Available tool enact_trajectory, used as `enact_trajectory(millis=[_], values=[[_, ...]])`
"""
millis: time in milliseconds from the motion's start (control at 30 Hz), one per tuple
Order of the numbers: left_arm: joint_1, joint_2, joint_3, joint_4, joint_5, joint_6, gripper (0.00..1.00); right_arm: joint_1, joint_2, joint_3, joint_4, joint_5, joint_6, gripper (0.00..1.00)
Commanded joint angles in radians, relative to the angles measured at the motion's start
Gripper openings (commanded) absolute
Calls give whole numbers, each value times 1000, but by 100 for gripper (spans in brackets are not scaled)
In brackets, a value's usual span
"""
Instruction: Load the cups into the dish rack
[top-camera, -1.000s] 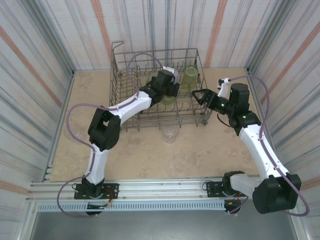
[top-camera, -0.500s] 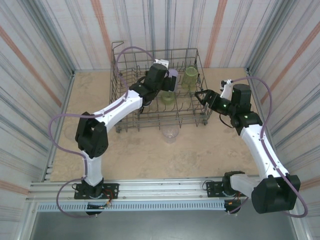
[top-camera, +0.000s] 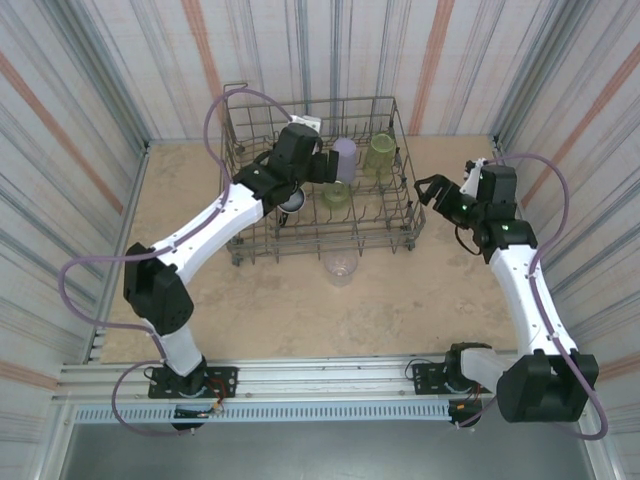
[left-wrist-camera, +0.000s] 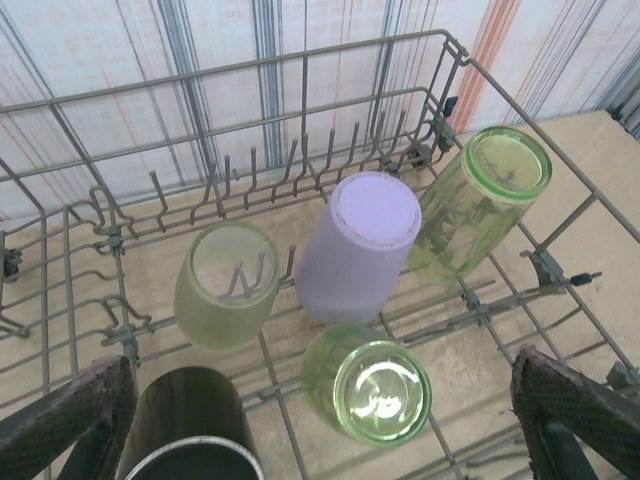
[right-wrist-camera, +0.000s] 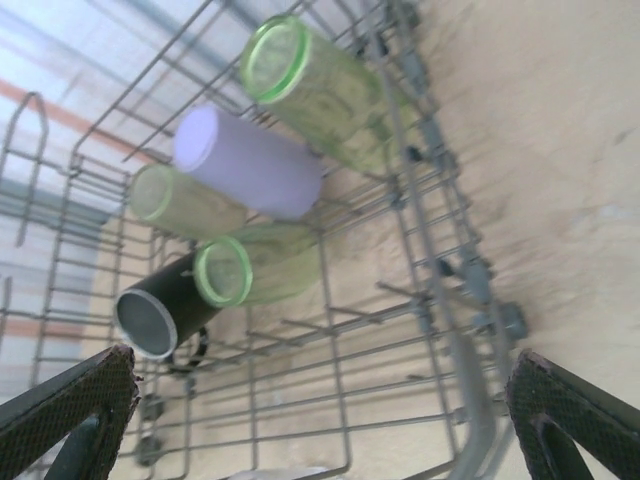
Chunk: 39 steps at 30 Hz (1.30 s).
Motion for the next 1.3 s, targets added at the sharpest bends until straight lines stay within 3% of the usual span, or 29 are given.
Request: enact_trajectory(millis=[0,633,1267], values=[[-5,-62,-27,-49,15,-32,99,-17,45,62,-102,133,-68,99],[90,-270,-193,-96,63,-107,99,-90,381,253,-169,400,-214,99],[136,-340,-221,-132,80,-163,99,-150,601,355,-185,487,-301,98]])
